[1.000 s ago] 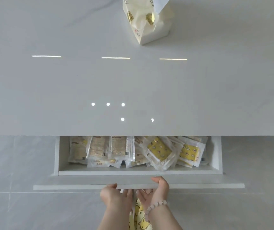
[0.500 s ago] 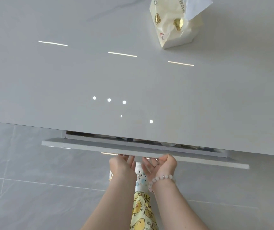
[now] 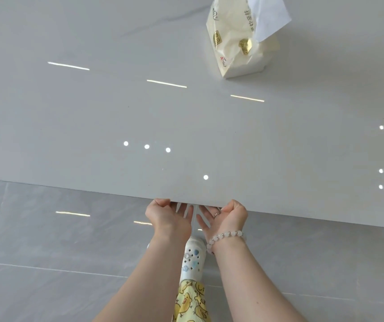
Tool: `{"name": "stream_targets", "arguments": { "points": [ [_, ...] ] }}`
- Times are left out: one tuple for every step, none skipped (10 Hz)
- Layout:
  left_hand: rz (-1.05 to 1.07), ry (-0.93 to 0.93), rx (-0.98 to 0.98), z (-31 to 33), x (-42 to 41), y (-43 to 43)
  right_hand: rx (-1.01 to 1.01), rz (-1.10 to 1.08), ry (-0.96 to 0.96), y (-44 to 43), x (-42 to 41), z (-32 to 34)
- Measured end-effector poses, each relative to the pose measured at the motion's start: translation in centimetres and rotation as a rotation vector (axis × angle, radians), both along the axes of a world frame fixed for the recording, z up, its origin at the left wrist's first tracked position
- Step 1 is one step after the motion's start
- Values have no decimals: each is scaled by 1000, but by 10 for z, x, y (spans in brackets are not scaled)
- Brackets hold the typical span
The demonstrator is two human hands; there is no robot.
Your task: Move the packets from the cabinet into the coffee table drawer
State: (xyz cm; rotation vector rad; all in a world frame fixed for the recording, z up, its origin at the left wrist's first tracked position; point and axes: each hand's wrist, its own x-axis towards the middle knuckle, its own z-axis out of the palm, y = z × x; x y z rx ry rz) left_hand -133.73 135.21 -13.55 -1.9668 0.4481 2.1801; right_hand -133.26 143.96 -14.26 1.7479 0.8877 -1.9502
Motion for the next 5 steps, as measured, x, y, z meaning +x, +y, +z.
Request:
{"name": "stream_targets", "arguments": {
  "points": [
    [-55, 31, -9, -4, 4, 0, 24, -92, -6, 0, 2, -5],
    [-67, 60, -1, -8, 8, -1, 44, -86, 0, 3, 2, -12],
    [-188, 105, -27, -10, 15, -8, 13, -24, 48, 10, 8, -14],
    [-684, 85, -136, -14, 20, -20, -22, 211, -9, 16, 10, -14],
    [-1154, 78, -93, 1, 24, -18, 118, 705, -84, 11, 4, 9]
  ]
}}
